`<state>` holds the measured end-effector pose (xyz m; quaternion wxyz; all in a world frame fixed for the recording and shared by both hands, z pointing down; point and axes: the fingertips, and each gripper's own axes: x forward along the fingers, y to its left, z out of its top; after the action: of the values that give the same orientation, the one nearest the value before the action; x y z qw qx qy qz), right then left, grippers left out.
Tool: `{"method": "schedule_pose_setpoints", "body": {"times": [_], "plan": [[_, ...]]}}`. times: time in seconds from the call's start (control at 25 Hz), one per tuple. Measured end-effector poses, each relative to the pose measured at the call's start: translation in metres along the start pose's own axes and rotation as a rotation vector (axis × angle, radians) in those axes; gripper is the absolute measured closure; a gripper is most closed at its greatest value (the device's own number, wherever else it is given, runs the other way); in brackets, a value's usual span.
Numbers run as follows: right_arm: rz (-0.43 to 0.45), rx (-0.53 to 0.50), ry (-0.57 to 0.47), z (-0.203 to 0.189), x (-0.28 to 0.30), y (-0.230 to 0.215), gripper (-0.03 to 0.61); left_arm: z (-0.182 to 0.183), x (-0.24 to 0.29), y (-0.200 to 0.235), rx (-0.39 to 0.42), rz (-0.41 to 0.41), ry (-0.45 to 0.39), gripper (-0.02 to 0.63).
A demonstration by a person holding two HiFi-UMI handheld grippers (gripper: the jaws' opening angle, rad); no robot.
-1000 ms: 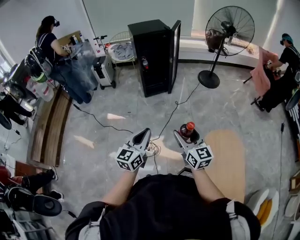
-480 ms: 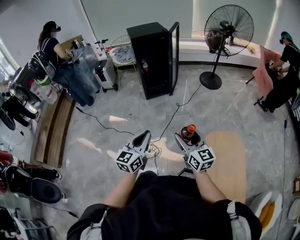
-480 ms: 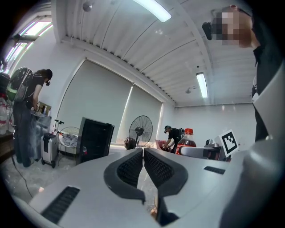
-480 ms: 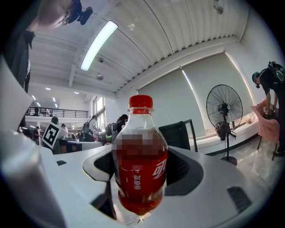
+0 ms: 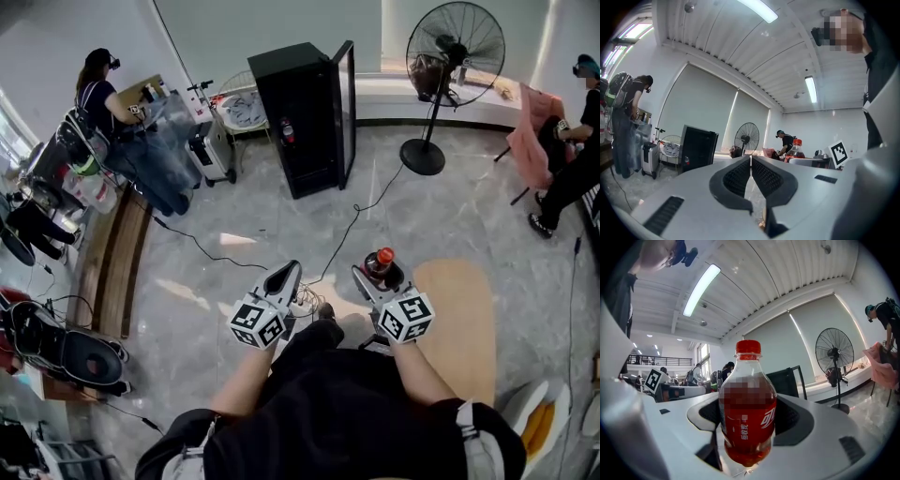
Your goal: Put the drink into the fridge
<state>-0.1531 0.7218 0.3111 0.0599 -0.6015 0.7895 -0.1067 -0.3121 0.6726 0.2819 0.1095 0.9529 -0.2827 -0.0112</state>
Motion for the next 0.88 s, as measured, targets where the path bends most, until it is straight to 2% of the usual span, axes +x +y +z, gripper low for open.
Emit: {"method": "schedule_pose_setpoints", "body": {"times": [0.28,0.52,0.72,0.88], "plan": [[-0.023,-0.008,0.02,0.002,0.01,-0.031,0.27,-0.007,0.032,0.012,-0.028,-0.009,0.006,0.588],[-0.052,0.021,-0.004,0.01,0.031,-0.066,0.272,-0.005,0.065,0.034,-0.028,-0.01,0.019,0.588],[-0.055,0.024,-0.008,0.012,0.072,-0.098,0.271,-0.014,0.104,0.07,-0.04,0.0,0.028,0.588],[-0.037,-0.005,0.012,0.016,0.118,-0.129,0.27,-0.011,0.153,0.106,-0.069,0.012,0.002,0.588]]}}
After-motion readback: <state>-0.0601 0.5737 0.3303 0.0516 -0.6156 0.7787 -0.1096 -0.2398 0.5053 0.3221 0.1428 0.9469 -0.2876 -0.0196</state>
